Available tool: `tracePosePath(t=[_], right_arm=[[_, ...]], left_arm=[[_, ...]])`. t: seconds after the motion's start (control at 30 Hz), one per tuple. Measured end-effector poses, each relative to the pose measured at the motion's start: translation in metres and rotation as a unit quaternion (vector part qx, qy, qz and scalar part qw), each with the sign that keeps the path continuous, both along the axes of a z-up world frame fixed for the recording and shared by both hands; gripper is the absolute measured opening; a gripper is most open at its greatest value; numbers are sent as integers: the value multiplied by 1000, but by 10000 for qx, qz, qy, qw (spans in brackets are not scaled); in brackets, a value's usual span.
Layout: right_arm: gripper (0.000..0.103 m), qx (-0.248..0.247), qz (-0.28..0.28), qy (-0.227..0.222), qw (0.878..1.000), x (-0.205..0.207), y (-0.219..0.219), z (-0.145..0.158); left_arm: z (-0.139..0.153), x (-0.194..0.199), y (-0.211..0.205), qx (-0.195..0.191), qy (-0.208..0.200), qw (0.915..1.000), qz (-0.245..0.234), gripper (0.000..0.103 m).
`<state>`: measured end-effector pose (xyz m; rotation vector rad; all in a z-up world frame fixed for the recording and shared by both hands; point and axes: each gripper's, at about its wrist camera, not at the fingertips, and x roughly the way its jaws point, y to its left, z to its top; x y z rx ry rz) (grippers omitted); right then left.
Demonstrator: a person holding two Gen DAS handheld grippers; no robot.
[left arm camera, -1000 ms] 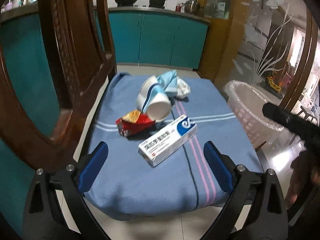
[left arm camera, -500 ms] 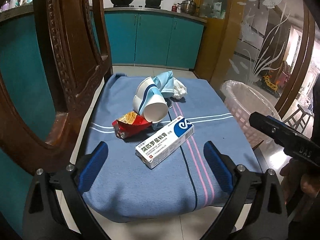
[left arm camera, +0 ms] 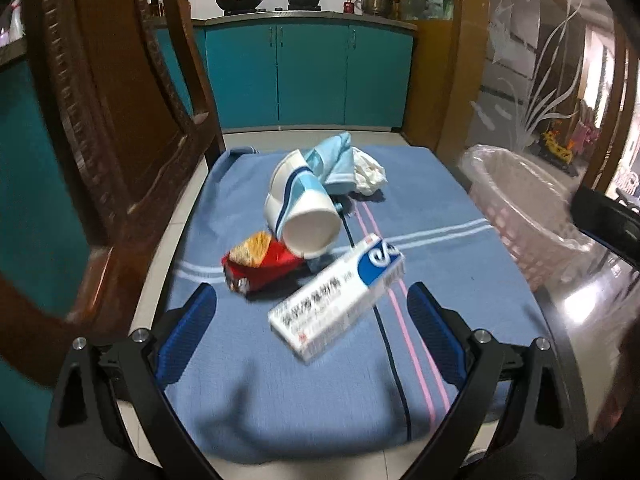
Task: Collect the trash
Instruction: 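Grasp the white paper cup with the left gripper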
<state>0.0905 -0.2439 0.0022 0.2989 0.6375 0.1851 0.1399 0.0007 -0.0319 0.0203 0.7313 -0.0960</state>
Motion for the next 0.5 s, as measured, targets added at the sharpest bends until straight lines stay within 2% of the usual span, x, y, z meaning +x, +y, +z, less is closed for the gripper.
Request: tracePosePath(t=[0.1,0.27,0.3,0.37,0.4,0.5], right_arm=[[100,41,-18,46,10000,1,-4,-1],[100,104,-27,69,9999,3,-8,-1],[100,123,-14,81,9999,4,-7,-1],[100,132,20,86,9999,3,-5,-1],[100,129,35,86,9999,4,-4,0],[100,123,93,78,9999,3,0,0]], left_arm=[[-2,30,-9,7,56,10000,80,96],[-19,80,-24,323,253,9987,289,96],[-23,86,-25,342,298,9984,326,93],[-34,104,-25,297,622,9971,336,70],[-39,110,-23,211,836,9956,357,52],[-35,103,-14,-46,792,9961,382,50]])
